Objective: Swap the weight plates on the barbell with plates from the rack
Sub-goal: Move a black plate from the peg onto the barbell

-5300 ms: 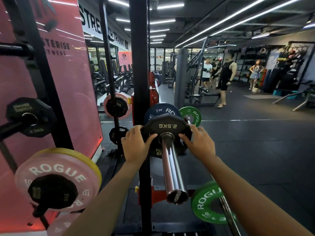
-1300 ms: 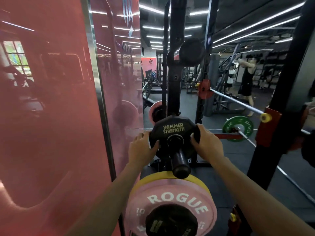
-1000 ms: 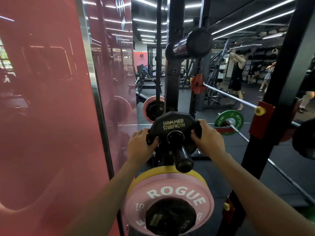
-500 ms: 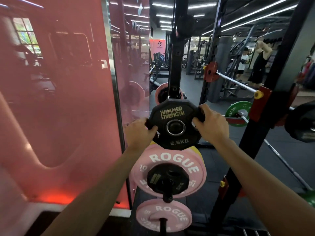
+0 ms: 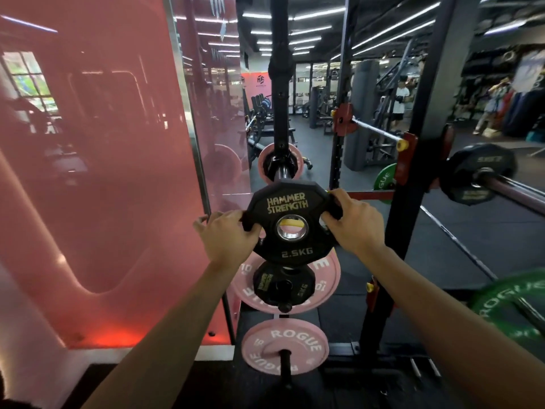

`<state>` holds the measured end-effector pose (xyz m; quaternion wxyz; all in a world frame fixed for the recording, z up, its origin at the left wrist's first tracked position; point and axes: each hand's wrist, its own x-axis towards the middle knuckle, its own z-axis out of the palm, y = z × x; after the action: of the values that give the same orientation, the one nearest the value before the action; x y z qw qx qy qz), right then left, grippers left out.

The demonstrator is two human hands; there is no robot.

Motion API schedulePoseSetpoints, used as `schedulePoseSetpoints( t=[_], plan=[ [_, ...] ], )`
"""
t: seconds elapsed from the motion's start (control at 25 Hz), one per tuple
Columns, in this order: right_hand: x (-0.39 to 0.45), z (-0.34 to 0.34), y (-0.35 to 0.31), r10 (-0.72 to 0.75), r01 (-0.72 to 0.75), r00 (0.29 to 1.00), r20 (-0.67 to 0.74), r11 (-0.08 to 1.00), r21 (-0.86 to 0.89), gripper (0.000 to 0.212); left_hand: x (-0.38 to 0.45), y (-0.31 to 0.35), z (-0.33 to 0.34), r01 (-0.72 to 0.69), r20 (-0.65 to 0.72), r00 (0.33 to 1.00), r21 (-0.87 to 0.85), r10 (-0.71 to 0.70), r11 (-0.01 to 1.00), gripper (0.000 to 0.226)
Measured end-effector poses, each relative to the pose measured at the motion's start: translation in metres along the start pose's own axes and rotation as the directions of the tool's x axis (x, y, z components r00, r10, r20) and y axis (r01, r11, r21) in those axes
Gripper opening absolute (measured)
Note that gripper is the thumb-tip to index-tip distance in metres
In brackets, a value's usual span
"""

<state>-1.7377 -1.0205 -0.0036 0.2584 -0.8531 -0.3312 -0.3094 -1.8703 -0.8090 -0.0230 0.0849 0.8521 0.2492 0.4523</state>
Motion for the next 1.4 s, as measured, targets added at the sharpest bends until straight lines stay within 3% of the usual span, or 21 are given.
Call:
schedulePoseSetpoints(
  t=[0.32,0.52,0.8,1.16,1.4],
  plan=[
    [-0.073,-0.078,0.009,0.128,-0.151,0.982,-0.136,0.974,-0.169,0.03,-0.032,0.048,-0.009,-0.138,0.051,0.988,-0.157,0.148,0.978,0.024],
    [-0.124,-0.143,0.046,0.236,-0.279,0.954,-0.184,0.925,-0.259,0.035,-0.066,0.121,0.0,-0.219,0.111,0.958,-0.315,0.266,0.923,0.026],
    [-0.191,-0.24,0.145,0.322,-0.414,0.897,-0.303,0.853,-0.319,0.033,-0.124,0.265,0.023,-0.33,0.084,0.909,-0.453,0.408,0.828,0.025],
    [-0.262,-0.353,0.29,0.41,-0.538,0.822,-0.396,0.788,-0.299,0.032,-0.204,0.456,0.053,-0.353,0.105,0.87,-0.551,0.482,0.756,0.031],
    [-0.255,-0.359,0.35,0.444,-0.546,0.82,-0.361,0.796,-0.261,0.029,-0.209,0.5,0.082,-0.367,0.089,0.875,-0.519,0.476,0.772,0.029]
  ],
)
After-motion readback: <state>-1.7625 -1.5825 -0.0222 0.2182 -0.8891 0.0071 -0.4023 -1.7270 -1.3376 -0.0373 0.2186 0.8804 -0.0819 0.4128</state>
